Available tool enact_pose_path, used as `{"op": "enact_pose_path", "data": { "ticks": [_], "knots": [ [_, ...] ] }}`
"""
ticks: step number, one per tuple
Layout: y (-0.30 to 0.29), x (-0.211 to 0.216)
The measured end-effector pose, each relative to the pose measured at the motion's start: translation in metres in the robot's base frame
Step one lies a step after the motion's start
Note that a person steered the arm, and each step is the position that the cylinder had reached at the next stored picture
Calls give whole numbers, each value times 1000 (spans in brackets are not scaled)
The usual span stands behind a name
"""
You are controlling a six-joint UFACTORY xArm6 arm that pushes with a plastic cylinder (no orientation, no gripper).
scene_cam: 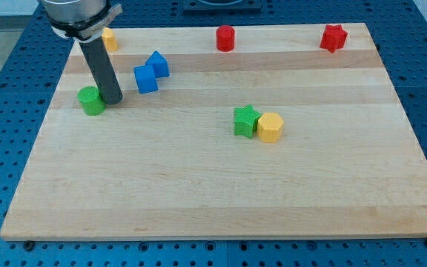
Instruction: Push the green star to the center right
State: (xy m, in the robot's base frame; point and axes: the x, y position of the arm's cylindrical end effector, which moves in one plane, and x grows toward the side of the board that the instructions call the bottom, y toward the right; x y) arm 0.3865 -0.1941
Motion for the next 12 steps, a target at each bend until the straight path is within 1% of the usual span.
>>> {"op": "enact_pose_path", "data": {
  "ticks": [2,3,4,5,6,8,12],
  "knots": [
    [0,0],
    [14,1],
    [43,13],
    [61,42],
    [91,60],
    [190,61],
    [309,64]
  ]
}}
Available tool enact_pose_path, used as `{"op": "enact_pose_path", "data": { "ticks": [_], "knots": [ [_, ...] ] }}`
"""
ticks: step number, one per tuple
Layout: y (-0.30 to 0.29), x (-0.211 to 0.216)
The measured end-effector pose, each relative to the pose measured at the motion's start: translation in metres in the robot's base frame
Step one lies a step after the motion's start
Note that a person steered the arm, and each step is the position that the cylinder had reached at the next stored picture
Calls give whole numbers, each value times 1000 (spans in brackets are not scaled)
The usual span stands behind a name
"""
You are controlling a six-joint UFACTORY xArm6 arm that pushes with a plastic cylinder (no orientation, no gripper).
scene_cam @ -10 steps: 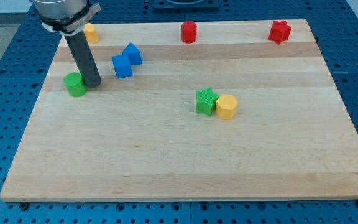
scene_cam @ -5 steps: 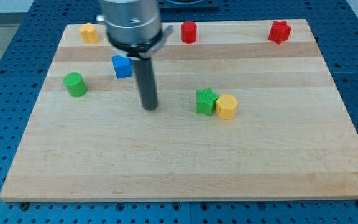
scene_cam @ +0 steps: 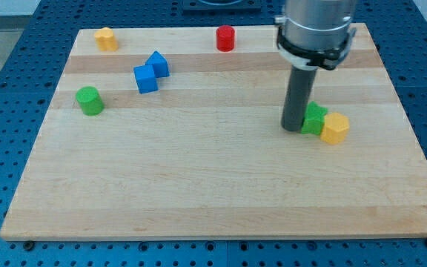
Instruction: Push the green star to the center right
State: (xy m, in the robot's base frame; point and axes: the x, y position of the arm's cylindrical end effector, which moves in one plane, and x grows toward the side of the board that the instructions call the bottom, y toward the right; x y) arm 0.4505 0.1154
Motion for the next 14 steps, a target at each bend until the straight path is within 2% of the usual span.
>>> {"op": "enact_pose_path", "data": {
  "ticks": [3,5,7,8,10,14],
  "knots": [
    [16,32],
    [32,-13],
    [44,-19],
    [29,-19],
    [20,-51],
    [58,-54]
  ]
}}
